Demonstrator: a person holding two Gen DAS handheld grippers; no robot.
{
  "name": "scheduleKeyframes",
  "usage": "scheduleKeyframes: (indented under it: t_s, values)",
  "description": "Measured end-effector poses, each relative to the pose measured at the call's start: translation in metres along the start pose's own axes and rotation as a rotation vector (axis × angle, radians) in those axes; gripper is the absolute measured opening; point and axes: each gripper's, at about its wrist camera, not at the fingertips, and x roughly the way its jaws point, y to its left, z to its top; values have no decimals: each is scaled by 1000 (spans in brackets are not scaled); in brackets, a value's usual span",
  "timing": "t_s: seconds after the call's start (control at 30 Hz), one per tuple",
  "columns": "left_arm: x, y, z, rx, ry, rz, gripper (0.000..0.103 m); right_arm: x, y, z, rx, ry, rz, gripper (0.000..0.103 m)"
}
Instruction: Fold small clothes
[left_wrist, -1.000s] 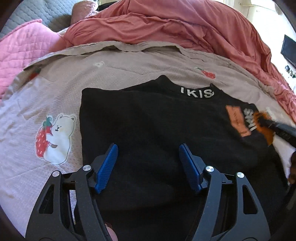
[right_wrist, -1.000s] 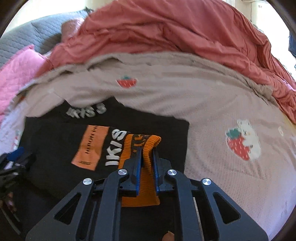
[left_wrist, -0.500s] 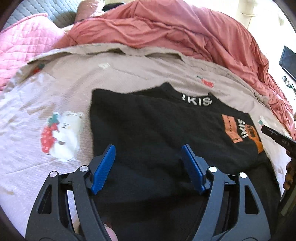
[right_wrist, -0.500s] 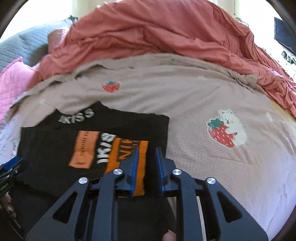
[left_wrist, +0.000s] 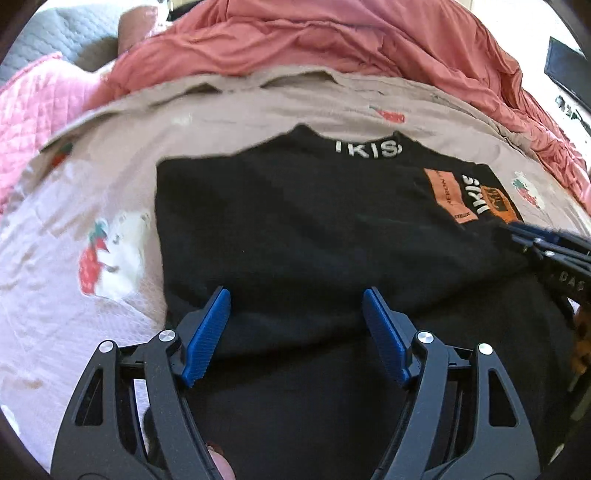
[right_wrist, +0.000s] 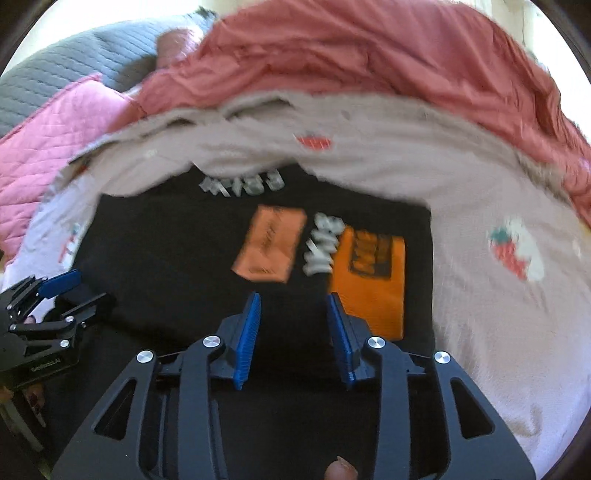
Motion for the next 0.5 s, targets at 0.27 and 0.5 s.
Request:
scheduleKeyframes:
  t_s: [0.27,0.5]
  values:
    - [-8,9,0,-43,-18,-36,66,2,-11,-7,75,16,40,43]
    - [-32,24,5,-122,-87,-61,69,-14,-14,-10,92,-26,57,64]
